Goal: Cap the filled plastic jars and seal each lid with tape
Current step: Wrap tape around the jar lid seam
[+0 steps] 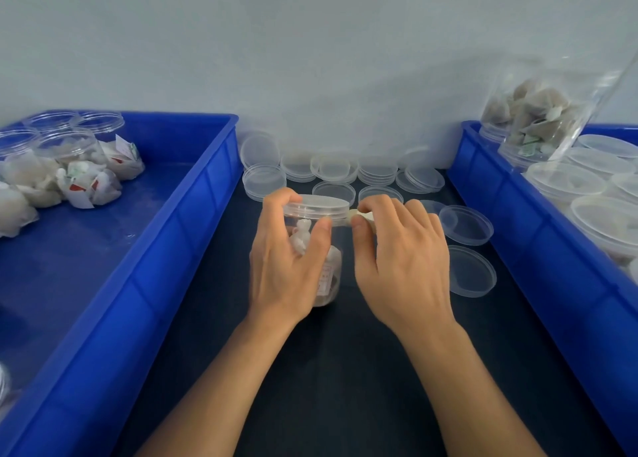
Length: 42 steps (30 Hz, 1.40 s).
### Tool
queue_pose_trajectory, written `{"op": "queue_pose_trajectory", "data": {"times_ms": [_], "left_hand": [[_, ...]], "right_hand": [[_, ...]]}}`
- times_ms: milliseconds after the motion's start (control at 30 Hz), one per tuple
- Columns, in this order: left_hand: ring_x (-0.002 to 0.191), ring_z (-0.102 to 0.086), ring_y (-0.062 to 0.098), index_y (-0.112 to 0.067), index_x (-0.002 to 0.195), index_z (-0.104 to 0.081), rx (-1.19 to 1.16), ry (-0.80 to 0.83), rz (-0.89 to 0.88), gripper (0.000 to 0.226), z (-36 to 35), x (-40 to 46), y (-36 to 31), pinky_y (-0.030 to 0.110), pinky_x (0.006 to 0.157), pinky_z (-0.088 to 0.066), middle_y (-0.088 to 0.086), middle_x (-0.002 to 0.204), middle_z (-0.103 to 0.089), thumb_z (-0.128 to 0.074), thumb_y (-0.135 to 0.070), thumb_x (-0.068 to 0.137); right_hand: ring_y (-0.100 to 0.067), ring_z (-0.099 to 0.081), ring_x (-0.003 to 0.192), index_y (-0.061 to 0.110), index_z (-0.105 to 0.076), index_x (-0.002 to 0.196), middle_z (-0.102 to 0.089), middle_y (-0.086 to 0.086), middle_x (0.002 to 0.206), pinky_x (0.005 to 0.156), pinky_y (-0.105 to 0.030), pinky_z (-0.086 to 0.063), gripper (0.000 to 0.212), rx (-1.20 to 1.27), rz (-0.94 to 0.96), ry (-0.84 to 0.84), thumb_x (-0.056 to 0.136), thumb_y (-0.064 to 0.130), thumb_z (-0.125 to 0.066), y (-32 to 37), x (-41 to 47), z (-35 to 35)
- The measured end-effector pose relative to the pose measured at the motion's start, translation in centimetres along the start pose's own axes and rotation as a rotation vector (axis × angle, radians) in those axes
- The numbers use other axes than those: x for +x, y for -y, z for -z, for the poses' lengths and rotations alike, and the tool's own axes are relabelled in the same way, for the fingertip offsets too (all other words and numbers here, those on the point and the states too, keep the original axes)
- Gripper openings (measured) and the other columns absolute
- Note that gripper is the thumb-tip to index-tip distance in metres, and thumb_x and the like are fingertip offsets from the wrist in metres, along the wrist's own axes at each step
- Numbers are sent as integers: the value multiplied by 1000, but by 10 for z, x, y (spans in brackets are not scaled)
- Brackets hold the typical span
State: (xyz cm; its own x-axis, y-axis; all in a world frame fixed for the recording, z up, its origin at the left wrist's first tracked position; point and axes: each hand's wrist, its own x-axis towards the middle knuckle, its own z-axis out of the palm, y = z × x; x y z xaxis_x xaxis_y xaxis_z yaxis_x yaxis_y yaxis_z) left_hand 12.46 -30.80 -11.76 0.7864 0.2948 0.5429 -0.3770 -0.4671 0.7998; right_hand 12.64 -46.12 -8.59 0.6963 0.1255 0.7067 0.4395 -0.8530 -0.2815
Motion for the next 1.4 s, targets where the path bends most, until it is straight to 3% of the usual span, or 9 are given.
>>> {"op": "queue_pose_trajectory", "data": {"times_ms": [367, 700, 900, 1067, 1167, 1233, 1400], "left_hand": [[98, -71, 19, -42, 123, -43, 37, 38, -20, 35, 2, 0, -3, 49, 81, -58, -9, 113, -67, -58, -56, 94], [87, -72, 15, -41, 123, -44, -19, 129, 24, 37, 7, 0, -9, 53, 78, -58, -11, 105, -70, -59, -56, 92], [105, -70, 10, -48, 129, -44, -10, 129, 82, 45, 6, 0, -13, 46, 90, -58, -14, 113, -70, -61, -65, 90], [88, -71, 14, -45, 115, -50, -111, 91, 108, 27, 10, 3, -10, 34, 78, -57, -11, 98, -71, -62, -54, 93], [82, -72, 19, -43, 112, -52, -152, 101, 125, 26, 13, 6, -9, 33, 73, -57, -8, 96, -73, -61, -55, 91], [78, -72, 20, -41, 111, -53, -164, 120, 116, 25, 15, 7, -7, 33, 71, -57, -5, 93, -73, -61, -55, 92], [74, -68, 20, -32, 112, -55, -196, 165, 92, 31, 17, 9, -6, 34, 70, -57, -5, 87, -70, -62, -55, 92]], "right_hand": [[-21, -51, 79, 17, -64, 109, -63, 6, 87, 74, -37, -33, 25, -48, -75, 50, 107, 33, -44, 2, 1, -1], [-21, -47, 79, 30, -65, 136, -59, 6, 84, 76, -40, -37, 40, -36, -86, 108, 107, 34, -37, 5, 0, 1], [-22, -52, 83, 30, -61, 138, -60, 6, 88, 78, -42, -41, 40, 8, -93, 177, 105, 30, -38, 10, 0, 5], [-22, -60, 89, 42, -43, 152, -62, 11, 106, 81, -48, -51, 48, 241, -110, 289, 108, 24, -35, 7, -2, 11], [-17, -57, 72, 52, -38, 146, -56, 22, 78, 75, -49, -54, 45, 292, -134, 289, 109, 27, -43, 2, -1, 10], [-14, -52, 62, 52, -40, 144, -48, 20, 62, 69, -46, -54, 44, 301, -140, 277, 109, 28, -47, -3, 0, 9], [-22, -56, 64, 41, -48, 147, -44, 18, 58, 70, -48, -53, 41, 285, -157, 309, 107, 32, -46, -10, 2, 8]]}}
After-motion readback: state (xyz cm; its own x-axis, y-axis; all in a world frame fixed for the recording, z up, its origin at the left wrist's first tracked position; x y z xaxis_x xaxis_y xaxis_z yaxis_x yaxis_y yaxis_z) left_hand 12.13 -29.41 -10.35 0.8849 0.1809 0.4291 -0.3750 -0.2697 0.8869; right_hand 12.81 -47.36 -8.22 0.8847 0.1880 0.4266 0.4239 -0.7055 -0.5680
